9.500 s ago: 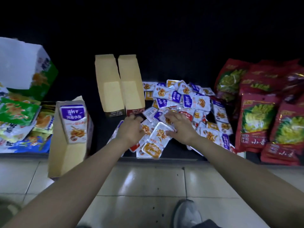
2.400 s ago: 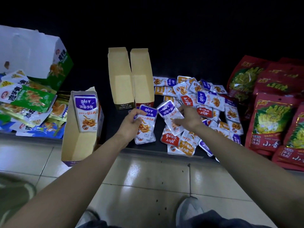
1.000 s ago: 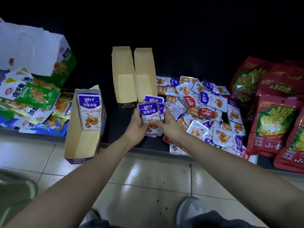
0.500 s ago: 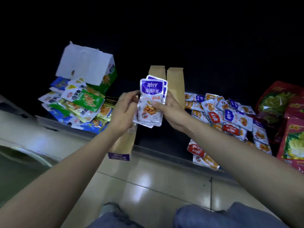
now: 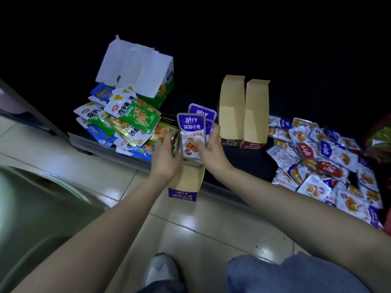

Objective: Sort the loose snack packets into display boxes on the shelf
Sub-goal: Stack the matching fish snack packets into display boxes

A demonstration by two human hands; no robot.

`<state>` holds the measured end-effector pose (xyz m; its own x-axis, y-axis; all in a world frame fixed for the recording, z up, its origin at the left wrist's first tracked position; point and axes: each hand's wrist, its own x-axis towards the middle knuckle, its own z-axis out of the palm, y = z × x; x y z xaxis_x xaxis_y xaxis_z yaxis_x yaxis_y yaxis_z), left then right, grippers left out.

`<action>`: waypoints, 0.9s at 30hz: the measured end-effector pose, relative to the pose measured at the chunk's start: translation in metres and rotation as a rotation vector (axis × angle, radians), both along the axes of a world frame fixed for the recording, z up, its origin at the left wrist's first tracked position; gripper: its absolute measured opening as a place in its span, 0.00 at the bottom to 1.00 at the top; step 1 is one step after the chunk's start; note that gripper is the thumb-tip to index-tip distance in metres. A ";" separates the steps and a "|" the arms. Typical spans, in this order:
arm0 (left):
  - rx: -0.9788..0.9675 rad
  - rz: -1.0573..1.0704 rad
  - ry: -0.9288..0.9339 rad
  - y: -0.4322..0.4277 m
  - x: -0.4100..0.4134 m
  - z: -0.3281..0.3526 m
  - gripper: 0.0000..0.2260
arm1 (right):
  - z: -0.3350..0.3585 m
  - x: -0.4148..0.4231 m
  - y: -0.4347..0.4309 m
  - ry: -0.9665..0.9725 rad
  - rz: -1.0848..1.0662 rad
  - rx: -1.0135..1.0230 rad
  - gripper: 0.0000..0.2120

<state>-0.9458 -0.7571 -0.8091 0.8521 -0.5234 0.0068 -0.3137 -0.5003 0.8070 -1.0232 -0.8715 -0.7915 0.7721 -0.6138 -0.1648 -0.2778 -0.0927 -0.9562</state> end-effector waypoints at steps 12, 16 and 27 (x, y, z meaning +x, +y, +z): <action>-0.010 -0.013 -0.008 -0.003 -0.006 -0.003 0.30 | -0.008 -0.009 -0.020 -0.035 -0.011 -0.283 0.29; -0.019 -0.052 -0.033 -0.001 -0.007 -0.004 0.31 | -0.016 -0.013 -0.018 0.016 0.081 -0.260 0.28; 0.041 -0.089 -0.030 -0.001 -0.006 0.000 0.32 | -0.008 -0.015 -0.035 0.009 0.274 -0.413 0.39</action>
<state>-0.9515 -0.7584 -0.8093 0.8022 -0.5970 0.0086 -0.3816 -0.5017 0.7763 -1.0377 -0.9062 -0.7993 0.9137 -0.4042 0.0421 -0.1984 -0.5342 -0.8217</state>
